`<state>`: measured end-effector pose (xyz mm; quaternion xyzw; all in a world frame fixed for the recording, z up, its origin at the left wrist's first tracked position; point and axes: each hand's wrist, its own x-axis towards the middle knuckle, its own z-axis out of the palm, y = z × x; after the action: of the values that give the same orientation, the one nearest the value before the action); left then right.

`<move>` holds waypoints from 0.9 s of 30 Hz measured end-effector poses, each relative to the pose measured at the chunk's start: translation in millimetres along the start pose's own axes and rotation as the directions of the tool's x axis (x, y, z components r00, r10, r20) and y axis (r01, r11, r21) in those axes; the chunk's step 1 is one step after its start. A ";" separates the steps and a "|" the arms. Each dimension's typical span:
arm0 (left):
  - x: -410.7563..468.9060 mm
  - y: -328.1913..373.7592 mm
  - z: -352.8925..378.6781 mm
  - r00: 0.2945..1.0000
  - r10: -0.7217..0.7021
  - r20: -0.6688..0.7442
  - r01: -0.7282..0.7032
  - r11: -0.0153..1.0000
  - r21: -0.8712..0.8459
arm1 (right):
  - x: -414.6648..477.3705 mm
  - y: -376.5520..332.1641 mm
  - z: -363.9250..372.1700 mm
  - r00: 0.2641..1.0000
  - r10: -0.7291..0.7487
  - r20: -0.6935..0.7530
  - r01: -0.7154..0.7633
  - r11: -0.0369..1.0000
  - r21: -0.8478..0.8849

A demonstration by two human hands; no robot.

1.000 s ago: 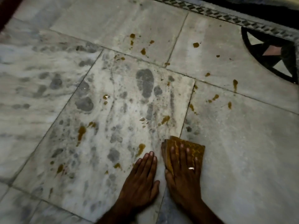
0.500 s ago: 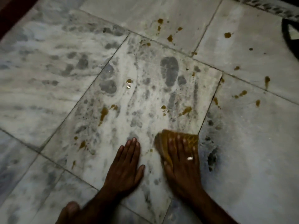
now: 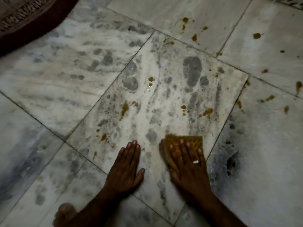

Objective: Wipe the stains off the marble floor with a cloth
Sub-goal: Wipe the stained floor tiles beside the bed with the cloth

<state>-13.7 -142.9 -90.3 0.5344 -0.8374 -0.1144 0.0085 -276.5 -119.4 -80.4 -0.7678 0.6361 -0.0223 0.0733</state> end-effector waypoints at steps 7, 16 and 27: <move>-0.7 -3.5 -0.1 1.000 -0.007 -0.028 0.006 0.998 -0.067 | 44.7 -56.2 3.3 0.988 -0.152 0.019 0.152 0.988 0.035; -3.9 -6.2 -0.9 0.999 0.044 -0.021 -0.045 0.996 -0.074 | -19.8 13.2 -5.2 0.991 -0.121 0.058 0.125 0.989 -0.077; -3.1 -5.6 2.8 1.000 0.028 -0.003 -0.028 1.000 0.006 | -17.5 -28.0 0.0 0.947 -0.311 0.084 0.315 0.949 -0.034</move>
<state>-7.8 -141.8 -93.9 0.5228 -0.8452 -0.1111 0.0098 -252.5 -97.3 -75.3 -0.8607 0.5034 0.0111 0.0753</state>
